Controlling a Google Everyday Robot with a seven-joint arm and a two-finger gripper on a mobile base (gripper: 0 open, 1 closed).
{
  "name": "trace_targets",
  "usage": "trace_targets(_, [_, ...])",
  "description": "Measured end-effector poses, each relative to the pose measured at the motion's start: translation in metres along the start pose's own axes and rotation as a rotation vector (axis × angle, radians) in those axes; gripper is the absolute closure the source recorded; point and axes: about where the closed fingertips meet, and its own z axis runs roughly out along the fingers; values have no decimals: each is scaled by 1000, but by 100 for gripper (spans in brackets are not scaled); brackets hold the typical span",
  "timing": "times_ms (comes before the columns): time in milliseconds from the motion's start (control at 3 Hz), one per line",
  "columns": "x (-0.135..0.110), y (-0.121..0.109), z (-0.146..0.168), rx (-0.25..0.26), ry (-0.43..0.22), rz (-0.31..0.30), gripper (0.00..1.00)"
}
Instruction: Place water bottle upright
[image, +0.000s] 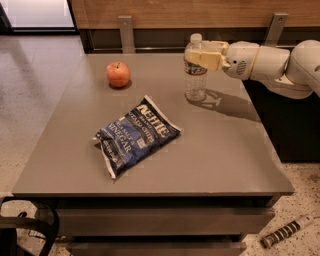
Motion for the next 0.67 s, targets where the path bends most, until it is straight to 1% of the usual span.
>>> trace_targets(667, [-5,0,0,0,0,0,100])
